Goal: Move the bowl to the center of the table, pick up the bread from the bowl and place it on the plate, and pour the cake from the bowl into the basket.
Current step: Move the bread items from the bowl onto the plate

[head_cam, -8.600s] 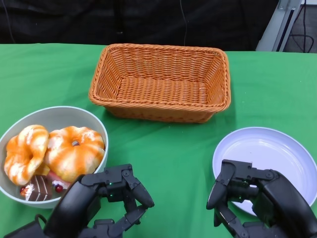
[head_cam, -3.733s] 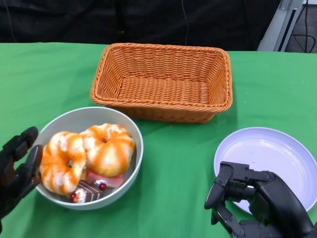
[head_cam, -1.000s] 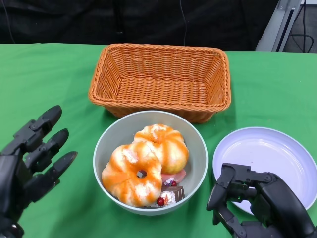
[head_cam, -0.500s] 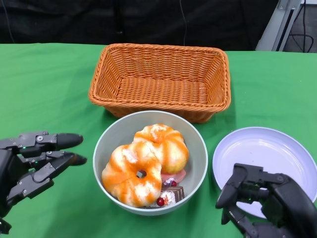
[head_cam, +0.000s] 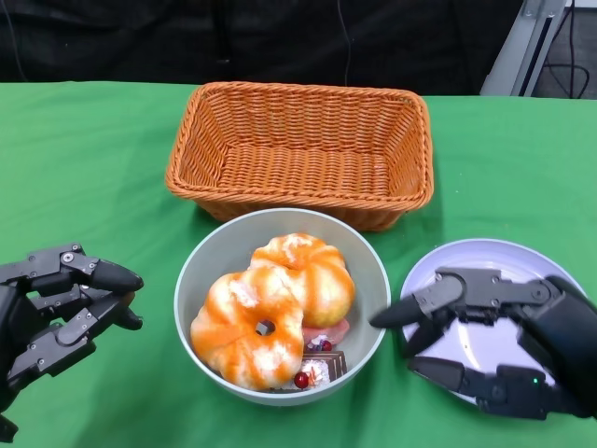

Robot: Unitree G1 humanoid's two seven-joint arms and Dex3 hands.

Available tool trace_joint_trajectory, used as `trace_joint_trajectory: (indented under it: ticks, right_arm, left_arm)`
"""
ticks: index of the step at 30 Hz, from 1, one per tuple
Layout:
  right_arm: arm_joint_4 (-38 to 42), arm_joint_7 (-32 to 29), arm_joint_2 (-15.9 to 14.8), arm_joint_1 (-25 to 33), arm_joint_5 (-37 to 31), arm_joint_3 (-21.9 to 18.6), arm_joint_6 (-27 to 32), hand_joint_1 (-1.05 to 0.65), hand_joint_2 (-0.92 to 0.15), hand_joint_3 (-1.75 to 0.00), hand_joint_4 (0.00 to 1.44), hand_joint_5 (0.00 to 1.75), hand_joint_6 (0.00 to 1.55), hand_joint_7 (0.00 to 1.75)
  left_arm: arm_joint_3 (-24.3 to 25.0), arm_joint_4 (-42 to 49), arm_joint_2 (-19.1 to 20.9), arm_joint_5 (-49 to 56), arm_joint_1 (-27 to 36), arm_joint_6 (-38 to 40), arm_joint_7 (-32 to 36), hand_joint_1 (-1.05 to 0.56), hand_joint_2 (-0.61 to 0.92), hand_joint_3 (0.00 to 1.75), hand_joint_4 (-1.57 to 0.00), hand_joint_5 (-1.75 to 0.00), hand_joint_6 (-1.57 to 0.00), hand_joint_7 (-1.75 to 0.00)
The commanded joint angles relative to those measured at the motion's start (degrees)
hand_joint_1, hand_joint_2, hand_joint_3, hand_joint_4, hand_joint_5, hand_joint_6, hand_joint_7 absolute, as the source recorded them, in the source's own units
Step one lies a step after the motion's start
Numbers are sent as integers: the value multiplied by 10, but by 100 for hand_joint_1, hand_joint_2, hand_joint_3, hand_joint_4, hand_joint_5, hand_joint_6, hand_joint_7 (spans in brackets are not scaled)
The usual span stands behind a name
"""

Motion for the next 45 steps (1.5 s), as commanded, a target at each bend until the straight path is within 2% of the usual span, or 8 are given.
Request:
trace_joint_trajectory:
  ticks: [1, 5, 9, 12, 22, 32, 38, 45]
  right_arm:
    - [-15, 1, -26, -26, -51, 8, -19, -40, -92, -3, 63, 68, 65, 23]
    - [-10, 9, -55, -99, -136, 27, -63, -51, -92, -2, 58, 61, 65, 12]
    - [5, 27, -58, -155, -150, 44, -60, -53, -90, 0, 56, 51, 69, 6]
    - [23, 33, -56, -184, -174, 63, -59, -57, -90, 0, 55, 46, 68, 3]
    - [46, 70, -25, -279, -301, 144, 33, -73, -92, -5, 52, 17, 54, 0]
    - [123, 125, -29, -358, -371, 208, 27, -94, -92, -16, 44, 7, 36, 0]
    - [158, 131, -7, -374, -423, 244, 35, -97, -92, -22, 42, 4, 31, 0]
    - [197, 109, 45, -376, -474, 268, 66, -86, -92, -23, 54, 7, 41, 4]
  left_arm:
    - [8, 7, -2, -4, -7, 0, 13, -16, 92, 28, -77, -130, -95, -77]
    - [3, 12, -5, 9, -7, -1, 25, -15, 92, 29, -78, -130, -95, -77]
    - [-1, 16, -10, 8, -9, -1, 25, -15, 92, 29, -77, -129, -94, -76]
    - [1, 22, -15, 5, -11, -3, 27, -15, 92, 30, -76, -129, -94, -75]
    - [4, 43, -26, 19, -23, -11, 47, -16, 92, 29, -78, -130, -95, -77]
    - [1, 54, -42, 32, -27, -30, 64, -17, 92, 27, -79, -130, -95, -77]
    - [-1, 64, -48, 31, -30, -45, 63, -19, 92, 28, -80, -130, -94, -76]
    - [2, 68, -48, 42, -32, -52, 80, -23, 92, 24, -80, -130, -94, -75]
